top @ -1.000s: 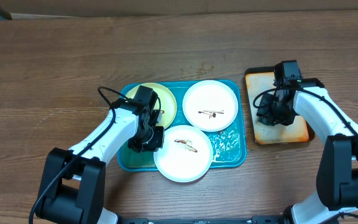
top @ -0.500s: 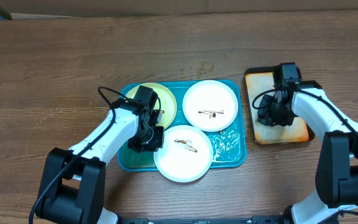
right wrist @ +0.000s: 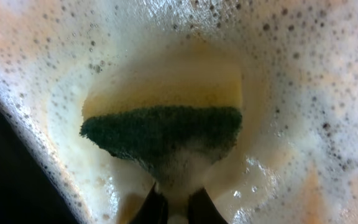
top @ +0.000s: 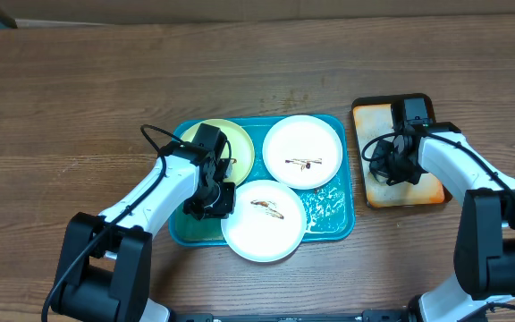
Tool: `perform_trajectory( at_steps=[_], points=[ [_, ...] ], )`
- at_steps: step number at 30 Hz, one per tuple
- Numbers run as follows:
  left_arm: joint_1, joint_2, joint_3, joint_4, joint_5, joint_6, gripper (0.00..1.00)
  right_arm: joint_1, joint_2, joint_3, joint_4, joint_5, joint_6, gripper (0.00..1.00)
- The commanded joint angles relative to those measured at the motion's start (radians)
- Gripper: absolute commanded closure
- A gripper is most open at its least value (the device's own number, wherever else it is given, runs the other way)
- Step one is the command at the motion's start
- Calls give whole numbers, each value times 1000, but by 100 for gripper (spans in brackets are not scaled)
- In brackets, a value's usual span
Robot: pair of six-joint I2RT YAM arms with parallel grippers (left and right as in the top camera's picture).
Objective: Clean dirty plates on tray and stack at the side
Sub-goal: 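Lift the sponge and scrub the held white plate with the right gripper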
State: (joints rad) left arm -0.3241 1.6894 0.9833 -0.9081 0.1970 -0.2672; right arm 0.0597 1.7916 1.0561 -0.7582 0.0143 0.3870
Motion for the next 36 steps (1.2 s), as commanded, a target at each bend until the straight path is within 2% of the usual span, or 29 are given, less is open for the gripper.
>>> perform_trajectory(
  at_steps=[1,4,7,11,16,21,24,30,36],
  points=[
    [-4,5,19,-1,-6,-3,78,5,-3,29,-63,8,6,96],
    [-4,5,18,0,-6,-3,79,5,-29,90,-127,8,6,96],
    [-5,5,18,-1,-6,-3,87,5,-89,158,-186,8,6,96],
    [-5,5,3,8,-6,-3,88,9,-180,189,-233,-11,6,96],
    [-5,5,-27,25,-5,-3,89,64,-231,189,-259,-264,-163,96],
    [-5,5,-52,59,14,-3,91,203,-230,187,-258,-357,-180,96],
    [-5,5,-61,64,18,-3,96,308,-230,186,-215,-346,-119,96],
    [-5,5,-64,68,19,-4,96,474,-224,140,-72,-345,91,96],
    [-5,5,-64,76,32,-3,96,576,-186,93,14,-346,197,96]
  ],
)
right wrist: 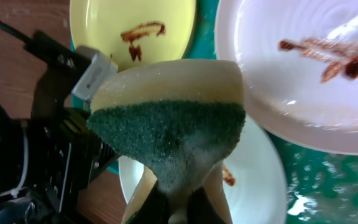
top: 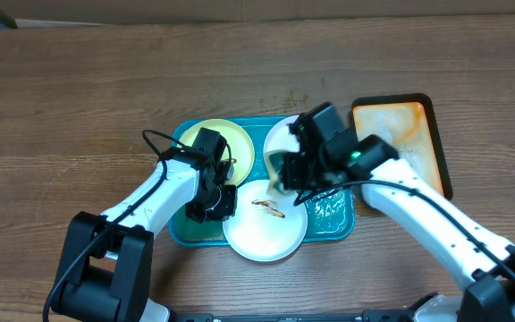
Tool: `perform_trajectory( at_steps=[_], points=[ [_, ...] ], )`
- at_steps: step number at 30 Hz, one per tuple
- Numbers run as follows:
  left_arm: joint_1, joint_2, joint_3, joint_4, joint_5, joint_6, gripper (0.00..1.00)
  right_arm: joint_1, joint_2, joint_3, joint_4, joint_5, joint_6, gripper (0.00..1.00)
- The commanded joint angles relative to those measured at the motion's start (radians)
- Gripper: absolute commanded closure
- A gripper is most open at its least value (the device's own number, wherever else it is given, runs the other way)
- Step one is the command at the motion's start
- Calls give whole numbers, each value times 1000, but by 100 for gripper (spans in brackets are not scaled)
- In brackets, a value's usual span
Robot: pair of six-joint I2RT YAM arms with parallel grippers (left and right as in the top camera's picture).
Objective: Clean dirty plates on tray and stack at the side
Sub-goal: 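Lift the sponge and scrub the held white plate with the right gripper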
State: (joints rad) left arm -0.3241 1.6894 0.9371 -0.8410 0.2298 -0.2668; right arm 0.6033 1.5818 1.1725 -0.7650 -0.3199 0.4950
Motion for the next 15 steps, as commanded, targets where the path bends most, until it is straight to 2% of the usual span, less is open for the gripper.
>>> perform_trajectory(
  at_steps=[1,15],
  points=[
    [-5,5,-18,9,0,-4,96,48,35,-29,35,-10,104,96],
    [-5,5,-18,8,0,-4,96,162,251,-51,216,-23,253,96]
  ],
)
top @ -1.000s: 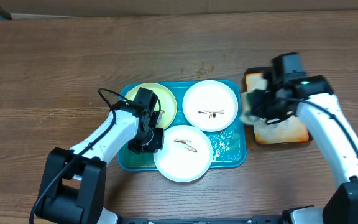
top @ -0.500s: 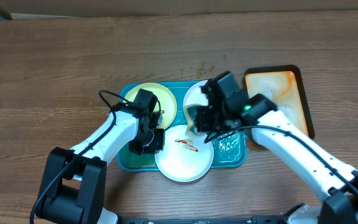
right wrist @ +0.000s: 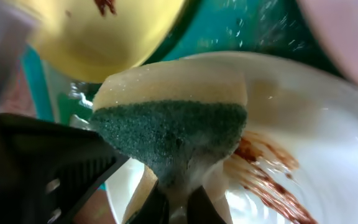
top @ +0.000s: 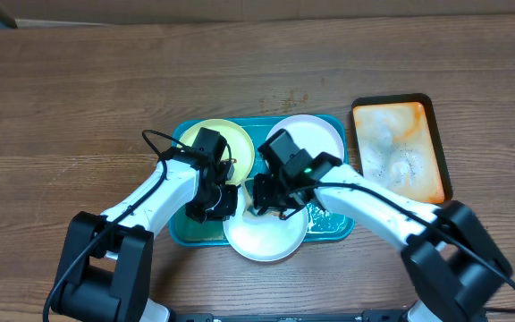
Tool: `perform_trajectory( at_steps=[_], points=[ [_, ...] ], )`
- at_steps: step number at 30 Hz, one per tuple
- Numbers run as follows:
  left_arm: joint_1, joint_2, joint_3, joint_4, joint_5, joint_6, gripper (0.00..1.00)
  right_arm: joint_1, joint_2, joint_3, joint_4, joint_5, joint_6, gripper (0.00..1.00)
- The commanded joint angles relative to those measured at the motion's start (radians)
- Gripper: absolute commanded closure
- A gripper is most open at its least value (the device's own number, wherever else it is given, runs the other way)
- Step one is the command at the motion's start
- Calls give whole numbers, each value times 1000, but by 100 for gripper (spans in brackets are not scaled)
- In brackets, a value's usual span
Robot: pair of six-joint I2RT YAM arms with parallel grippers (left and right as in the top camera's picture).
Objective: Clean dirty plates on tray and stack at the side
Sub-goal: 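Lift the sponge and scrub the held white plate with the right gripper, then return the sponge to the soapy tray with the right gripper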
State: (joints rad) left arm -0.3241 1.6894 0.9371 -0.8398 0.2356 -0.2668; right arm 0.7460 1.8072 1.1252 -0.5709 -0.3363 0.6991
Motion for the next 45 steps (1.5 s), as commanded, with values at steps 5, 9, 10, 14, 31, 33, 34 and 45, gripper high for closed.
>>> perform_trajectory(
  at_steps=[5,9,10,14,31,33,34,45],
  points=[
    [-5,5,-18,7,-6,-4,96,33,61,-4,71,-6,61,96],
    [-5,5,-18,6,-6,-8,96,33,74,-4,45,35,68,96],
    [-5,5,-18,6,-6,-11,96,33,75,-4,20,62,87,96],
    [-5,5,-18,2,-6,-11,96,25,75,-4,-136,212,151,96],
    [-4,2,-18,-19,-6,-31,96,-29,38,67,-423,367,-53,96],
    [-4,-3,-13,-20,-6,-34,96,-29,4,92,-423,373,-60,96],
    [-4,-8,-9,-21,-6,-34,96,-29,-18,106,-423,373,-61,96],
    [-4,-123,9,-76,-69,-49,96,-154,-298,145,-446,391,-60,96]
  ],
)
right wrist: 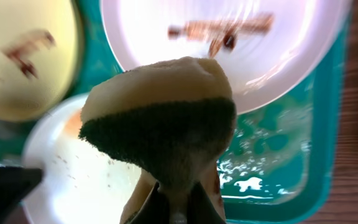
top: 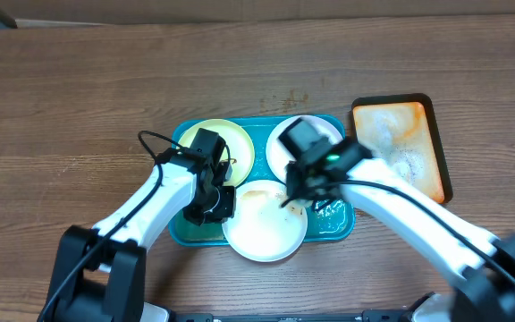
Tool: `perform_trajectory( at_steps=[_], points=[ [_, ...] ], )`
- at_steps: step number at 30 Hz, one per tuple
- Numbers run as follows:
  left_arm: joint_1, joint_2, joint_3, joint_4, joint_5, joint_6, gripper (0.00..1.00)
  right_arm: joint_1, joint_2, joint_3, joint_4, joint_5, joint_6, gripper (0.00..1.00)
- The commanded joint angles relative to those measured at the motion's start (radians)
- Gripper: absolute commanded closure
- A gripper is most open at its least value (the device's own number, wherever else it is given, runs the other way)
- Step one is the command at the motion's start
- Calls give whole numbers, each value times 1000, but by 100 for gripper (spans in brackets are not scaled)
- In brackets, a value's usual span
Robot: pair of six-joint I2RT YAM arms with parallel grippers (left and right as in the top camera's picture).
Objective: Clean dirty plates on tray and stack at the side
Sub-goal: 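Return the sponge to the soapy tray with the right gripper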
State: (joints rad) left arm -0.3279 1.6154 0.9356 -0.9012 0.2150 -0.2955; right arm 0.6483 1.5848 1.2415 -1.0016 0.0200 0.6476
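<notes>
The teal tray carries a yellow plate with a brown smear, a back white plate with brown sauce streaks, and a front white plate showing only a faint orange film and specks. My right gripper is shut on a yellow-and-green sponge, held over the front plate's right rim. My left gripper is clamped on the front plate's left rim. The right arm hides part of the back white plate in the overhead view.
An orange tray of soapy foam lies to the right of the teal tray. Soap suds lie on the teal tray's floor at front right. Bare wooden table surrounds both trays.
The sponge was on the left part of the front white plate, over its brown sauce; now it is at the plate's right rim. The sauce streak has gone, leaving a pale smear. The left gripper has stayed put.
First the sponge sat in the foam of the orange tray while my left gripper held the front plate's rim. Then the sponge hung over the teal tray between the plates. Later it lay on the front plate's sauce, and now that plate is wiped pale.
</notes>
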Motion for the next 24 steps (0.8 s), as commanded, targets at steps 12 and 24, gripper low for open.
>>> perform_trajectory(
  at_steps=[12,24],
  points=[
    [0,-174,68,-115,-312,-128,96,-418,-115,28,-184,102,-76,96],
    [-23,-245,153,-135,-432,-139,96,-567,-90,27,-172,98,-309,96]
  ],
)
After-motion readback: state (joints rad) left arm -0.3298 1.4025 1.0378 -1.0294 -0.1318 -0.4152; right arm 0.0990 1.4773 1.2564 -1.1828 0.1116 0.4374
